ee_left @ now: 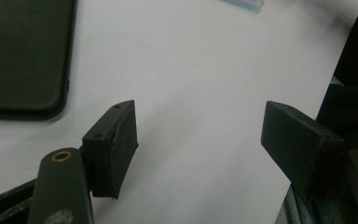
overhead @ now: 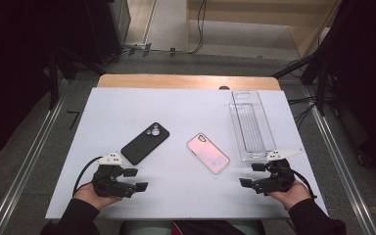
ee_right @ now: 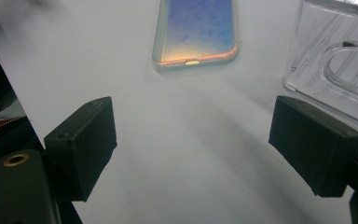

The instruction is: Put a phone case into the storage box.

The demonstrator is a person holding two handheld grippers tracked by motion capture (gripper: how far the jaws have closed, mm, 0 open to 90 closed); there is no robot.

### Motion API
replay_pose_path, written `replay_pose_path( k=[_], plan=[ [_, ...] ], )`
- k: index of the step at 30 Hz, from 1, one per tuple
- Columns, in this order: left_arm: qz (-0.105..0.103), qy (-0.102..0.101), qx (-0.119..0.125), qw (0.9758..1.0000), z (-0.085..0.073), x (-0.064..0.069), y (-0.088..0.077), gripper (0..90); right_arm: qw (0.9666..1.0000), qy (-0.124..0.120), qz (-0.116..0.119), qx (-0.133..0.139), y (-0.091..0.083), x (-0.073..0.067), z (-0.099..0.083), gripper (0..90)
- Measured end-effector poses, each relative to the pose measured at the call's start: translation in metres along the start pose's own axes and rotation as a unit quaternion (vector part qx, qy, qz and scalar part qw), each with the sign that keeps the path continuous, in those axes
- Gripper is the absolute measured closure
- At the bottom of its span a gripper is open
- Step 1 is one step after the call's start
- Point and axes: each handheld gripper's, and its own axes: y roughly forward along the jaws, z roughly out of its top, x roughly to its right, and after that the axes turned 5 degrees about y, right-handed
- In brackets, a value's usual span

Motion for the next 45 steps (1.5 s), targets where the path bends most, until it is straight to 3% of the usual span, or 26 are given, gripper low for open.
replay_pose_path(
  k=[13, 45],
  plan=[
    [0.000, -0.001, 0.004, 1.0000, 0.0000, -0.0019, -0.0008, 27.2, 0.9998, 0.009, 0.009, 0.015, -0.0003, 0.0009, -0.0003, 13.2],
    [0.004, -0.004, 0.014, 0.9999, -0.0001, -0.0055, -0.0010, 27.2, 0.9999, 0.008, 0.006, 0.008, 0.0013, 0.0030, 0.0030, 13.2]
  ],
)
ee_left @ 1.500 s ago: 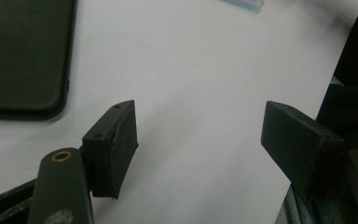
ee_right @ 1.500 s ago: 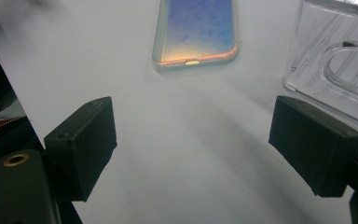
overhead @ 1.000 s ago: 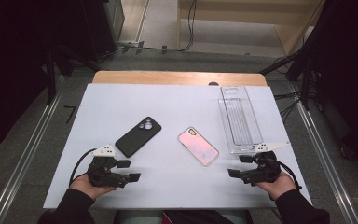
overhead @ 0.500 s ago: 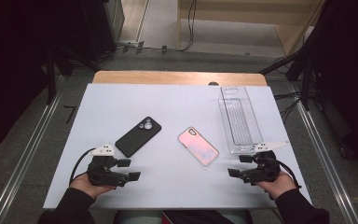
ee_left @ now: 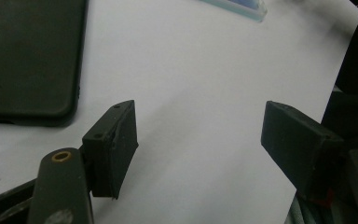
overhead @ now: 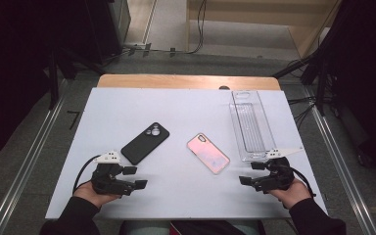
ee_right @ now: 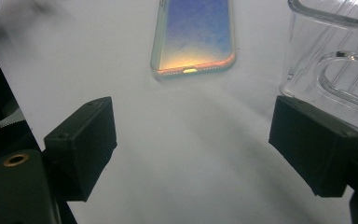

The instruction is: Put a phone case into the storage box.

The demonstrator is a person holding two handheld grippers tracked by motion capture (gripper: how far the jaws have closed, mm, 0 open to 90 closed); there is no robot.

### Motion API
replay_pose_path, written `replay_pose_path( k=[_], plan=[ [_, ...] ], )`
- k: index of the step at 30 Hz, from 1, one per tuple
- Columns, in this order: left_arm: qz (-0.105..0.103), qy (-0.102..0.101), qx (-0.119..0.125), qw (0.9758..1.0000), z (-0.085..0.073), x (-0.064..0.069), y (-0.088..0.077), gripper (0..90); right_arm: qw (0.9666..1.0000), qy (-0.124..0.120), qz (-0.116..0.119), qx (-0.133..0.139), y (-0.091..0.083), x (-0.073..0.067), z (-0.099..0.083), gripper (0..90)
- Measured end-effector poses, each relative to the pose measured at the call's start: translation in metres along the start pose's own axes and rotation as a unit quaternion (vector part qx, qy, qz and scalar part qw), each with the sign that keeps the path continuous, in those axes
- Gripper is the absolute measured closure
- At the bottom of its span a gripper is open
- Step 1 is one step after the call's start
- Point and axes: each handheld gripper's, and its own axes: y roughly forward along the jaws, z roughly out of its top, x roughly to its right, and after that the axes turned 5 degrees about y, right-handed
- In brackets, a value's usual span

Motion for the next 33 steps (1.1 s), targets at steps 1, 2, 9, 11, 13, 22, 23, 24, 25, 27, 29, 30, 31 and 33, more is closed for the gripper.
replay_pose_path(
  k=[1, 2, 9, 11, 13, 22, 23, 24, 25, 27, 29, 30, 31, 33],
  plan=[
    [0.000, -0.001, 0.001, 1.0000, 0.000, 0.000, 0.000, 27.2, 1.0000, -0.002, 0.001, 0.001, 0.000, 0.000, 0.000, 13.2],
    [0.001, -0.001, 0.001, 1.0000, 0.000, 0.000, 0.000, 27.2, 1.0000, -0.002, 0.001, 0.002, 0.000, -0.001, 0.001, 13.2],
    [-0.002, -0.002, -0.001, 1.0000, 0.000, 0.000, 0.000, 27.2, 0.9999, -0.014, 0.004, 0.003, 0.000, -0.010, 0.007, 13.2],
    [-0.003, -0.001, -0.002, 1.0000, 0.000, 0.000, 0.000, 27.2, 0.9999, -0.015, 0.007, 0.004, 0.000, -0.012, 0.009, 13.2],
    [-0.002, -0.001, -0.002, 1.0000, 0.000, 0.000, 0.001, 27.2, 0.9998, -0.018, 0.010, 0.007, 0.001, -0.015, 0.011, 13.2],
    [-0.004, -0.002, -0.005, 1.0000, 0.000, 0.000, 0.001, 27.2, 0.9995, -0.030, 0.013, 0.000, 0.010, -0.022, 0.019, 13.2],
    [-0.004, -0.003, -0.005, 1.0000, 0.000, 0.000, 0.001, 27.2, 0.9993, -0.033, 0.014, 0.000, 0.012, -0.023, 0.021, 13.2],
    [-0.004, -0.003, -0.005, 1.0000, 0.000, 0.000, 0.002, 27.2, 0.9993, -0.035, 0.014, 0.000, 0.013, -0.025, 0.022, 13.2],
    [-0.004, -0.003, -0.006, 1.0000, 0.000, 0.000, 0.001, 27.2, 0.9993, -0.036, 0.014, 0.002, 0.014, -0.026, 0.023, 13.2],
    [-0.005, -0.002, -0.006, 1.0000, 0.000, 0.000, 0.001, 27.2, 0.9992, -0.039, 0.010, 0.004, 0.016, -0.028, 0.026, 13.2],
    [-0.004, -0.002, -0.006, 1.0000, 0.000, 0.000, 0.001, 27.2, 0.9991, -0.039, 0.011, 0.008, 0.017, -0.029, 0.028, 13.2],
    [-0.005, -0.002, -0.006, 1.0000, 0.000, 0.000, 0.001, 27.2, 0.9991, -0.039, 0.014, 0.010, 0.018, -0.030, 0.030, 13.2],
    [-0.004, -0.003, -0.006, 1.0000, 0.000, 0.000, 0.001, 27.2, 0.9991, -0.038, 0.017, 0.012, 0.019, -0.030, 0.031, 13.2],
    [-0.005, -0.003, -0.006, 1.0000, 0.000, 0.000, 0.001, 27.2, 0.9990, -0.038, 0.021, 0.011, 0.021, -0.031, 0.033, 13.2]
  ],
)
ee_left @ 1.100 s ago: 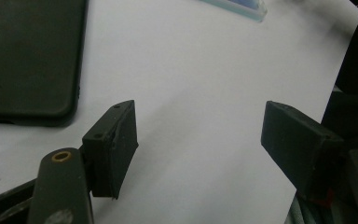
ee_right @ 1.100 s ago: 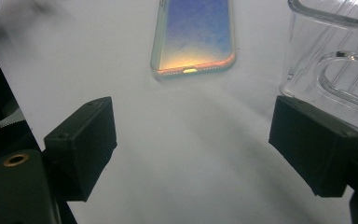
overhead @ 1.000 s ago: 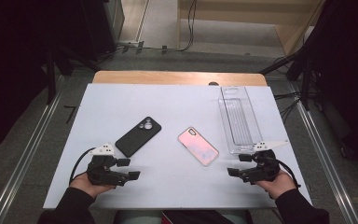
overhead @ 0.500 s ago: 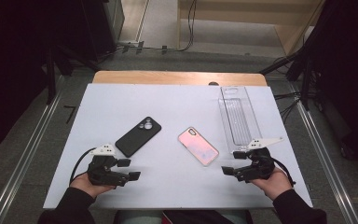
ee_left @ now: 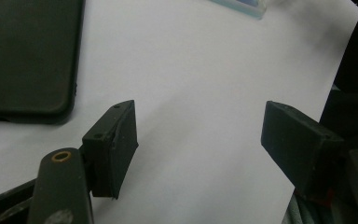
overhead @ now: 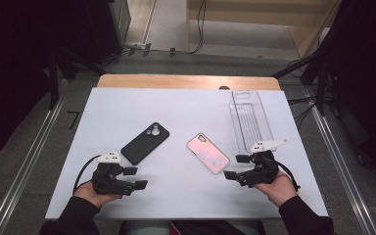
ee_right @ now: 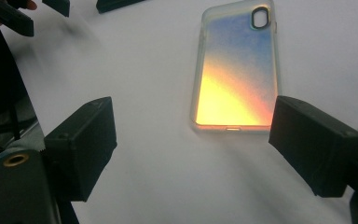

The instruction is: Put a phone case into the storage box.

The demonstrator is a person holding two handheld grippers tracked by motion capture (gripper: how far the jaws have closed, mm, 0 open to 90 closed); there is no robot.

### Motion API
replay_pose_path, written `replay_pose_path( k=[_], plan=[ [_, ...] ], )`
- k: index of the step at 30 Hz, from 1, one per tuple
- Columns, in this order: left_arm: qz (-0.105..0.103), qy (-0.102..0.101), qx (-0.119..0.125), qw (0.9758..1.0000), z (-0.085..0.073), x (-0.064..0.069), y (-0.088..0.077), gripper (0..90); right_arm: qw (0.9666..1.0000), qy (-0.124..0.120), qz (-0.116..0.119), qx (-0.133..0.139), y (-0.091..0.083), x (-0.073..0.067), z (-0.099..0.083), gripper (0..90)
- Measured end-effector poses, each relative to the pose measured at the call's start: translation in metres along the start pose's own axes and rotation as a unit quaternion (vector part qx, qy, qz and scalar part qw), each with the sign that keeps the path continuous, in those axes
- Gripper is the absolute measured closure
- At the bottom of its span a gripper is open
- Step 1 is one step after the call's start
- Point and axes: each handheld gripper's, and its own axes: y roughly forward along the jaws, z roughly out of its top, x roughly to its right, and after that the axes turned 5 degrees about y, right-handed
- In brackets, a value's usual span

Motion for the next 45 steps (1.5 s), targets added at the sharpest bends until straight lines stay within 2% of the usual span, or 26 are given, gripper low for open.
replay_pose_path(
  k=[4, 7, 13, 15, 16, 20, 21, 24, 29, 34, 45],
  plan=[
    [-0.001, 0.002, 0.000, 1.0000, 0.000, 0.000, 0.000, 27.2, 0.9999, -0.007, 0.000, -0.010, 0.006, -0.003, 0.004, 13.2],
    [0.001, 0.001, -0.001, 1.0000, 0.000, 0.000, 0.000, 27.2, 0.9998, -0.016, -0.011, 0.000, 0.007, -0.006, 0.009, 13.2],
    [-0.001, 0.001, -0.003, 1.0000, 0.000, 0.000, 0.000, 27.2, 0.9999, -0.003, 0.002, -0.014, 0.016, -0.003, 0.016, 13.0],
    [-0.002, 0.001, -0.003, 1.0000, 0.000, 0.000, 0.001, 27.2, 0.9996, 0.004, 0.025, -0.014, 0.018, -0.001, 0.019, 4.0],
    [-0.002, 0.001, -0.004, 1.0000, 0.000, 0.000, 0.001, 27.2, 0.9995, 0.005, 0.029, -0.011, 0.019, -0.002, 0.021, 0.0],
    [-0.002, 0.004, -0.003, 1.0000, 0.000, 0.001, 0.000, 27.2, 0.9997, 0.000, 0.023, -0.005, 0.021, -0.003, 0.028, 0.0],
    [-0.002, 0.004, -0.004, 1.0000, 0.000, 0.001, 0.001, 27.2, 0.9999, 0.002, 0.016, -0.005, 0.022, -0.002, 0.030, 0.0],
    [-0.001, 0.003, -0.004, 1.0000, 0.000, 0.001, 0.000, 27.2, 0.9999, -0.003, 0.005, -0.016, 0.025, -0.001, 0.035, 0.0],
    [-0.003, 0.000, -0.007, 1.0000, 0.000, 0.000, 0.001, 27.2, 0.9995, -0.027, -0.014, -0.010, 0.028, 0.000, 0.042, 0.0],
    [-0.003, 0.000, -0.007, 1.0000, 0.000, 0.000, 0.001, 27.2, 0.9995, -0.020, -0.021, -0.013, 0.035, 0.002, 0.049, 0.0],
    [-0.002, -0.002, -0.004, 1.0000, -0.001, 0.000, 0.000, 27.2, 0.9987, -0.021, -0.045, -0.009, 0.057, -0.001, 0.066, 0.0]
  ],
)
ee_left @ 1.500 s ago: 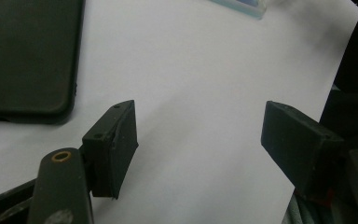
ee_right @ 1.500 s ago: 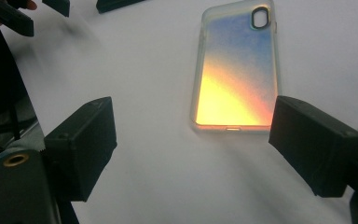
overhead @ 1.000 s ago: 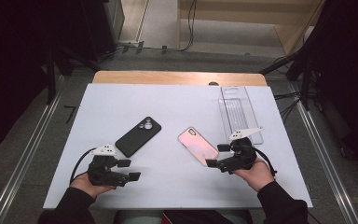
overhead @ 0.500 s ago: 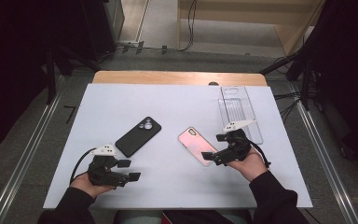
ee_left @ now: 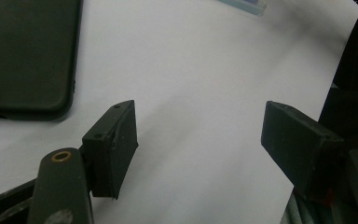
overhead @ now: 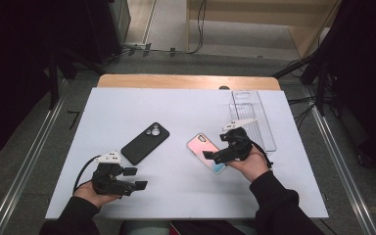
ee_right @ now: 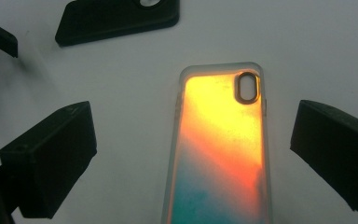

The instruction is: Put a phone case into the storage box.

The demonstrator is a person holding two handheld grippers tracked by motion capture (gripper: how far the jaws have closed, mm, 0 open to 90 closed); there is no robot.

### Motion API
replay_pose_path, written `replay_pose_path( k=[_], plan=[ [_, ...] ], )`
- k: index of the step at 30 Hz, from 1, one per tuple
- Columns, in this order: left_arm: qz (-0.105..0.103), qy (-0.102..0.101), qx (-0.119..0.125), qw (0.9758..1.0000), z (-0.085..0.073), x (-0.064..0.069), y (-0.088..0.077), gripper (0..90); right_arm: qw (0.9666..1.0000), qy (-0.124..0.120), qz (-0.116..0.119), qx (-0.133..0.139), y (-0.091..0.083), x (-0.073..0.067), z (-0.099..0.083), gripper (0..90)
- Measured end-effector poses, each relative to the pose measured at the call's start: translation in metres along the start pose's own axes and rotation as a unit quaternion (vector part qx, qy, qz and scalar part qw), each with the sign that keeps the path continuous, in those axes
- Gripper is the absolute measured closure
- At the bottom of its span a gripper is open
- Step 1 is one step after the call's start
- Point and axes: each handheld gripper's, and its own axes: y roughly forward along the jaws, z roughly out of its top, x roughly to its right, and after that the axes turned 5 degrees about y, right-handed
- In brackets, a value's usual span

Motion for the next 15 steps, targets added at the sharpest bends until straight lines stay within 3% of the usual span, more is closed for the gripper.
replay_pose_path(
  k=[10, 15],
  plan=[
    [0.000, -0.001, 0.002, 1.0000, 0.000, 0.000, 0.000, 27.2, 0.9997, 0.004, -0.022, -0.009, 0.018, 0.001, 0.011, 0.0],
    [0.000, -0.001, 0.001, 1.0000, 0.000, 0.000, 0.000, 27.2, 0.9996, 0.009, -0.022, -0.013, 0.023, 0.004, 0.013, 0.0]
  ],
)
